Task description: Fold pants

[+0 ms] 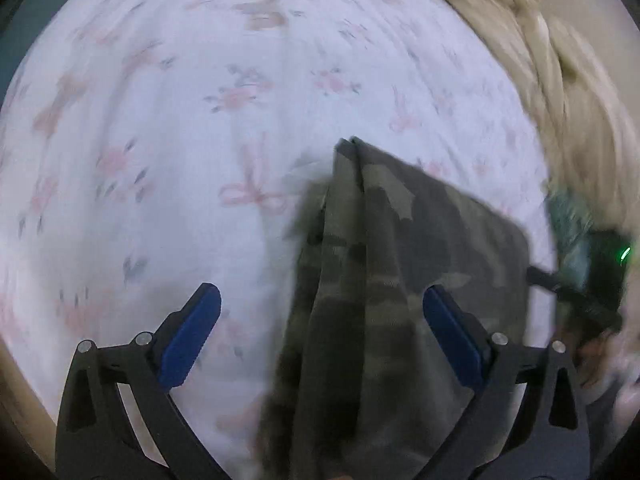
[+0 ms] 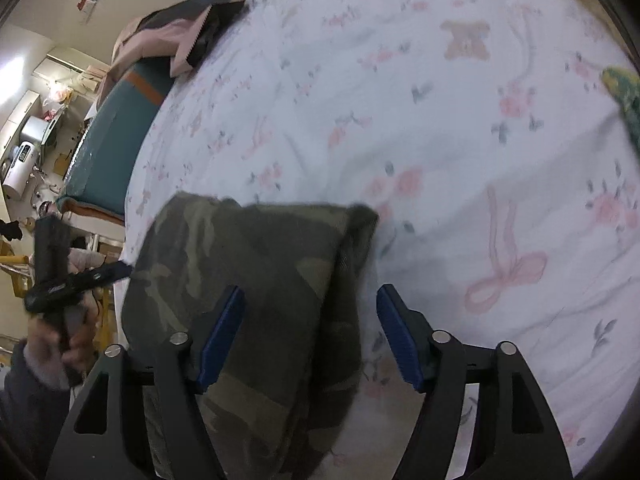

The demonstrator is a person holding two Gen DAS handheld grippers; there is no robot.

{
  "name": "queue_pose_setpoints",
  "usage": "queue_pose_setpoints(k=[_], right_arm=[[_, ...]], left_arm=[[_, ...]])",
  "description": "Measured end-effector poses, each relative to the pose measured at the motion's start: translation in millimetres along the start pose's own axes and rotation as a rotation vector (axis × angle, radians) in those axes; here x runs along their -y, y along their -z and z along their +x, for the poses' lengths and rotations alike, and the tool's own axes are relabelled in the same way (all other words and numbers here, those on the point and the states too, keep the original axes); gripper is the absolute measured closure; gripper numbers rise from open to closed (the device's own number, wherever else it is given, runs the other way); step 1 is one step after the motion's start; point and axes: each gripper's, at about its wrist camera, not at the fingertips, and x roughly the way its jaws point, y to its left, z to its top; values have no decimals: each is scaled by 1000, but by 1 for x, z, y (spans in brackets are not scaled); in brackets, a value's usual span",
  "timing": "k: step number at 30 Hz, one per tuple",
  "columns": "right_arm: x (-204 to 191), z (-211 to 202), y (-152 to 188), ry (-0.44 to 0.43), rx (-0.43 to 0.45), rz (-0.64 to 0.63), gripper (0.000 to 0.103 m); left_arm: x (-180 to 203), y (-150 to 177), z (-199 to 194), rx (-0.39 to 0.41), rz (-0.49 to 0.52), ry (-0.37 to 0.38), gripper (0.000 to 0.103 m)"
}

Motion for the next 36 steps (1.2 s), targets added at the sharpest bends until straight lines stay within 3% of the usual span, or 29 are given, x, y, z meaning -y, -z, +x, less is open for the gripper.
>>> queue_pose_setpoints(k=[2,5,7,10,11,14,18,20,25,27,28,29,30,32,36], right_arm=[[9,-5,3,-7,11,34,31],[10,-23,17,-33,69,105,31],[7,-32,33,-34,92,161,30],[10,-34,71,-89,102,293,13],[10,-28,82,-116,71,316,13],[5,-13,89,-88,34,285,13],[2,5,71,-86,16,236,13],[3,14,72,-55,-7,231,13],[-19,32,90,-149,-110,181,19],[-31,39,90,-80,-61,100,20],[-32,38,87,-75,-28,96,31],[-34,41,84,-110,-31,108,69],[-36,42,83,-118,-28,107,75],[-55,40,84,-74,-10,1,80],[-82,19,80,-166,44,-17,82]], left_arm=[[10,2,1,48,47,-35,4],[18,-11,-6,47,47,26,4],[21,-21,-8,56,73,-5,3],[26,-32,7,20,103,-14,3],[23,-29,12,-9,96,10,3],[24,-18,33,-58,95,42,3],[24,-8,21,-5,108,79,4],[24,-7,29,-49,114,51,4],[29,-1,46,-100,111,115,7],[37,2,53,-85,137,88,13],[44,4,57,-80,166,61,23],[48,5,58,-69,184,52,38],[52,5,58,-62,200,46,44],[60,5,47,-36,238,27,73],[61,0,16,-19,253,35,85]])
